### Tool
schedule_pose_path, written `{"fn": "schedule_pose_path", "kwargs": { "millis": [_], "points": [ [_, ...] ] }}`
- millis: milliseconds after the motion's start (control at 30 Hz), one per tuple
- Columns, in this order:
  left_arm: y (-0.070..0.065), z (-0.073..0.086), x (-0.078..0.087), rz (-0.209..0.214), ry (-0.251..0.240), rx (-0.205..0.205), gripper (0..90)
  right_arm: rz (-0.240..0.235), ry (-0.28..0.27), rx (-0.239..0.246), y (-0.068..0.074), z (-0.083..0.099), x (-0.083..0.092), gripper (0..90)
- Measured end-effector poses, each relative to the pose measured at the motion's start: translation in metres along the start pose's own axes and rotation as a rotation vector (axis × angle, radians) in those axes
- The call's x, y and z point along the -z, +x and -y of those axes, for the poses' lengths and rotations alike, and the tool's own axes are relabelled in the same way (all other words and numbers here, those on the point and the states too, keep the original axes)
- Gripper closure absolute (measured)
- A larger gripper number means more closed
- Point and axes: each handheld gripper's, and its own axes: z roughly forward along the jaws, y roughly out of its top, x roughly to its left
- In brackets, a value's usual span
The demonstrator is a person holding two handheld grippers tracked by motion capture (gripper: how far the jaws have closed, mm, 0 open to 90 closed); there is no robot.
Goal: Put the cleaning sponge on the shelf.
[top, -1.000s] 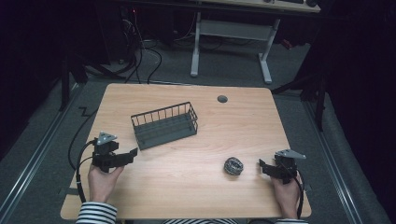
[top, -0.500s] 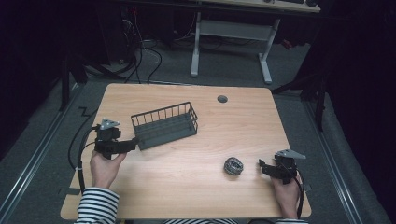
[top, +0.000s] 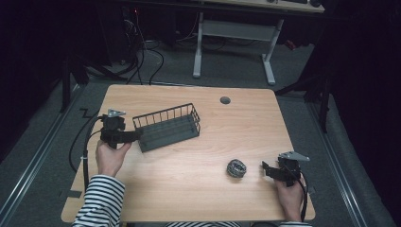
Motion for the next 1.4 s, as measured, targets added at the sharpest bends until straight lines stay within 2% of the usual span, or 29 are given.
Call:
{"fn": "schedule_pose_path", "kwargs": {
  "millis": [67,233,300,433,633,700,900,1167,1400],
  "points": [
    [0.000,-0.003,-0.003,0.003,0.006,0.002,27.0,0.000,0.000,0.000,0.000,0.000,0.000,27.3],
    [0.001,-0.010,-0.012,-0.026,0.033,-0.015,27.5,0.000,0.000,0.000,0.000,0.000,0.000,27.3],
    [0.002,-0.013,-0.016,-0.030,0.035,-0.008,27.8,0.000,0.000,0.000,0.000,0.000,0.000,27.3],
    [0.006,-0.013,-0.025,-0.041,0.053,0.008,31.3,0.000,0.000,0.000,0.000,0.000,0.000,27.3],
    [0.006,-0.012,-0.035,-0.046,0.082,-0.006,36.7,0.000,0.000,0.000,0.000,0.000,0.000,27.3],
    [0.005,-0.011,-0.036,-0.046,0.086,-0.011,39.5,0.000,0.000,0.000,0.000,0.000,0.000,27.3],
    [0.000,-0.009,-0.040,-0.072,0.106,-0.064,46.1,0.000,0.000,0.000,0.000,0.000,0.000,27.3],
    [0.000,-0.007,-0.039,-0.086,0.117,-0.082,54.4,0.000,0.000,0.001,0.000,0.000,0.000,27.3],
    [0.001,-0.007,-0.037,-0.085,0.106,-0.072,59.0,-0.001,0.000,0.001,0.000,0.000,0.000,27.3]
  ]
}}
